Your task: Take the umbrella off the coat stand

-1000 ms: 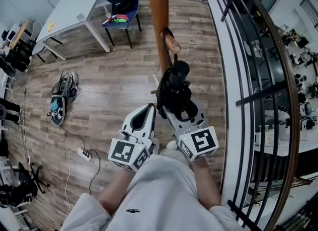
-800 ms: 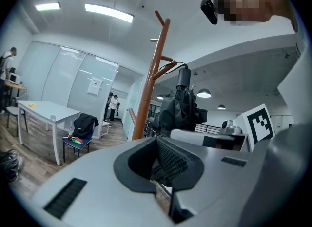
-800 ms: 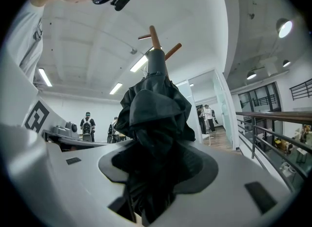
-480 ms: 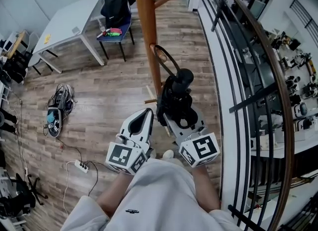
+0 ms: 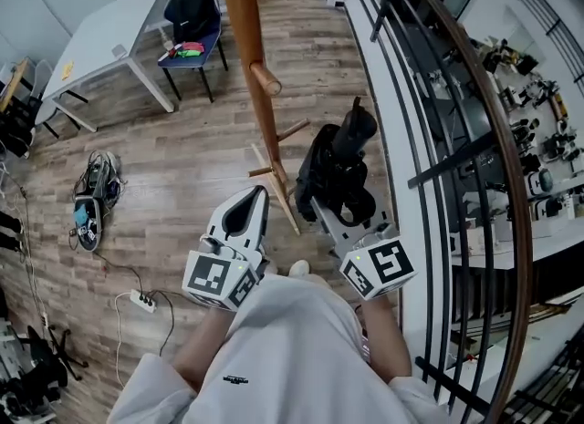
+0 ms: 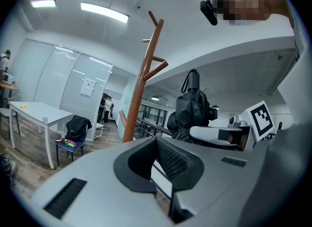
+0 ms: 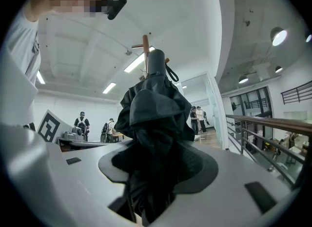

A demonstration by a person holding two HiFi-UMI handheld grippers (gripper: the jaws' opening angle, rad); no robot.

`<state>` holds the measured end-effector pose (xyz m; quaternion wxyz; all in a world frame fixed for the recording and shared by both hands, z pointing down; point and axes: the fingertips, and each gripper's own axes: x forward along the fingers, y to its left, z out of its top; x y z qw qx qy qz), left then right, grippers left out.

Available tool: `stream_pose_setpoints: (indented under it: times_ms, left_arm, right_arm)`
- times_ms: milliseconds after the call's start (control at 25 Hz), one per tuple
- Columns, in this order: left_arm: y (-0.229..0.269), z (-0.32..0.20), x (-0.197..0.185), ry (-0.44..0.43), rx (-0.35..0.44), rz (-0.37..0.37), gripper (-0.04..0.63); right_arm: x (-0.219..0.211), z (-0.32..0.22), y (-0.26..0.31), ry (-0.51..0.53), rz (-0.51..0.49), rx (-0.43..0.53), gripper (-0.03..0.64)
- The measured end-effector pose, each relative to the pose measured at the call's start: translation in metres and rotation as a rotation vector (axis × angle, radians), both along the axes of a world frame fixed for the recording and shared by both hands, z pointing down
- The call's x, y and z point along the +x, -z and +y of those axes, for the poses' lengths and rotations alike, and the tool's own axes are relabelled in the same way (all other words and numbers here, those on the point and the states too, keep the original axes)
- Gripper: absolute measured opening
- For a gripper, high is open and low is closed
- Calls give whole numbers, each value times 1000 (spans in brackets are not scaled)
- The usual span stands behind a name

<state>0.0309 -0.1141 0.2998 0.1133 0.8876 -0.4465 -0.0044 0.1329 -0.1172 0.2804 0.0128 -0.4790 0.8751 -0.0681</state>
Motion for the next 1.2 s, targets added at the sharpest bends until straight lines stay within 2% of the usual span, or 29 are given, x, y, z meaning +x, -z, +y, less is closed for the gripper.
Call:
stream_pose_setpoints:
  times_ms: [240,600,760,880,1000,1200]
  left_arm:
    - [-18,4,6,-45,-2,-21,20]
    - [-42,23,29,-158,-69,-31,20]
    - [-51,31,42,-193,-62,-41,20]
    - [-54,44,54,-250,-82,-39,20]
    - [-53,40,62,-278,-62,-40,20]
    - [-66,50,72,-302,-73,-51,20]
  right_arm:
    - [23,15,-13,-38,45,22,244]
    - [42,49,-45,-87,30,-46,244]
    - [48,65,-58,-77,59,-29,244]
    - [52,87,-66,-86,89,-64,244]
    - [55,92,-73,-77,103,-70,244]
    - [65,112,-89,-92,57,-96,244]
